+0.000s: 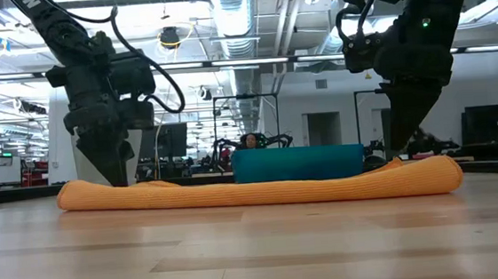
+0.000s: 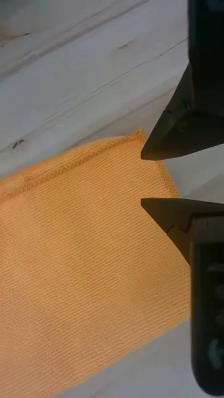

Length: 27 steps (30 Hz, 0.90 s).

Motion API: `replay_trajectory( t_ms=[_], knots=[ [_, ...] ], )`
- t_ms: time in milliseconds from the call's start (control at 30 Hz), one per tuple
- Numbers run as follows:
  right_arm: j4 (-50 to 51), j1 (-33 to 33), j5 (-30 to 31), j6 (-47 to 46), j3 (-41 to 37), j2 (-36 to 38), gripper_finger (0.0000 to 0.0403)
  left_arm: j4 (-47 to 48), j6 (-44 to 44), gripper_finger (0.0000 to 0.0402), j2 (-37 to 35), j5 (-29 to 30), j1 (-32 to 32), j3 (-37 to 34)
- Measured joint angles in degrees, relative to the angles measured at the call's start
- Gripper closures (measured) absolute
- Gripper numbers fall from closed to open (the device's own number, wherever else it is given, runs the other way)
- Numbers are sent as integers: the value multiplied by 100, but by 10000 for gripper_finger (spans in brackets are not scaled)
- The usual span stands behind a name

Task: Fold microfiber towels
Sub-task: Fold the orange microfiber cloth

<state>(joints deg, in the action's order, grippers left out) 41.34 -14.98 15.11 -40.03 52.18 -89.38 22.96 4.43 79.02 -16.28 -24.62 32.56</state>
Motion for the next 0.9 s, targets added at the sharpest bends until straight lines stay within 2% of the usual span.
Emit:
replay_trajectory(
  t_ms=[167,400,633,900],
  knots=[
    [0,0,0,7,0,0,270,-50,45,173,2,-689,15,0],
    [0,0,-2,11,2,0,271,-265,-13,173,15,-633,61,0],
    [2,0,-9,9,0,0,271,-426,-79,215,354,-755,70,0],
    [24,0,-13,5,2,0,271,-303,-142,258,382,-811,57,2]
  ],
)
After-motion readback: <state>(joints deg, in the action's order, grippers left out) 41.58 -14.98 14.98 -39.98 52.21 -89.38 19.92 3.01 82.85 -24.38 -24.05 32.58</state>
